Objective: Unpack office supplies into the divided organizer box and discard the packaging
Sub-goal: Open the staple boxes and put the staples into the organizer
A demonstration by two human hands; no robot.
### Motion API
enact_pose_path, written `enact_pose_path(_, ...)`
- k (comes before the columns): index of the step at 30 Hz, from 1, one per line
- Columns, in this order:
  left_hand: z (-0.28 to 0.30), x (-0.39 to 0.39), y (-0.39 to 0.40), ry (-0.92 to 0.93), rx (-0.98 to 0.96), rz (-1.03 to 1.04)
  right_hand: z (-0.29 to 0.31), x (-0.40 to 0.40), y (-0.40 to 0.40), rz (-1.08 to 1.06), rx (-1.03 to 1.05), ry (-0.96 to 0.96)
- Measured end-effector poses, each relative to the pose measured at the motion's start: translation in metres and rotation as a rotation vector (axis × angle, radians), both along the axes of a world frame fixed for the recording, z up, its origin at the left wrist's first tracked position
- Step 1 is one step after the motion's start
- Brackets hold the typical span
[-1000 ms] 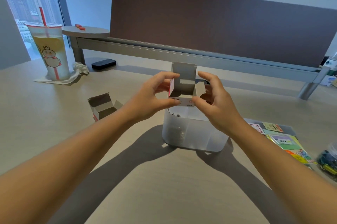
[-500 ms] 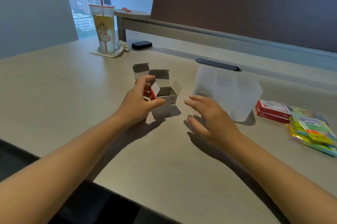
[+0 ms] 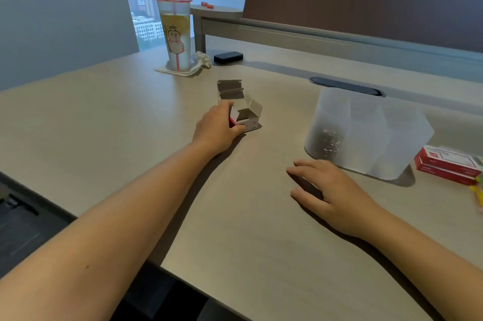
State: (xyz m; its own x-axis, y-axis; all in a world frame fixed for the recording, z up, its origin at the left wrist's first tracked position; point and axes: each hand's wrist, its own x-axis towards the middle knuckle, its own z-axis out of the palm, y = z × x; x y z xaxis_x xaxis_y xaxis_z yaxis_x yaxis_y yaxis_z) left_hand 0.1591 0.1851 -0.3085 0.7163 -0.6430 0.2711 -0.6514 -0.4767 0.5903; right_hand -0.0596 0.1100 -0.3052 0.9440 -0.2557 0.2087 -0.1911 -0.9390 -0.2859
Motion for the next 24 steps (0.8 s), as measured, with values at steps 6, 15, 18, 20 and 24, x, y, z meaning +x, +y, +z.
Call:
enact_pose_path(6,0.001,0.001,-0.004,-0.072,-0.018,0.069,0.000,0.000,-0.001,-0.008,0.028,0.004)
enact_pose_path(15,0.024,-0.092,0.013,-0.138,-0.091,-0.372,0.009,-0.045,-0.009,-0.147,0.023,0.047)
enact_pose_path(18,0.024,-0.133,-0.004,-0.148,-0.055,-0.535,0.009,-0.082,-0.017,-0.237,0.007,0.073)
enact_pose_path(20,0.022,-0.160,-0.020,-0.148,0.013,-0.632,0.009,-0.106,-0.023,-0.313,0.013,0.084)
enact_pose_path(24,0.016,-0.199,-0.055,-0.172,0.191,-0.767,0.009,-0.146,-0.042,-0.429,0.002,0.029)
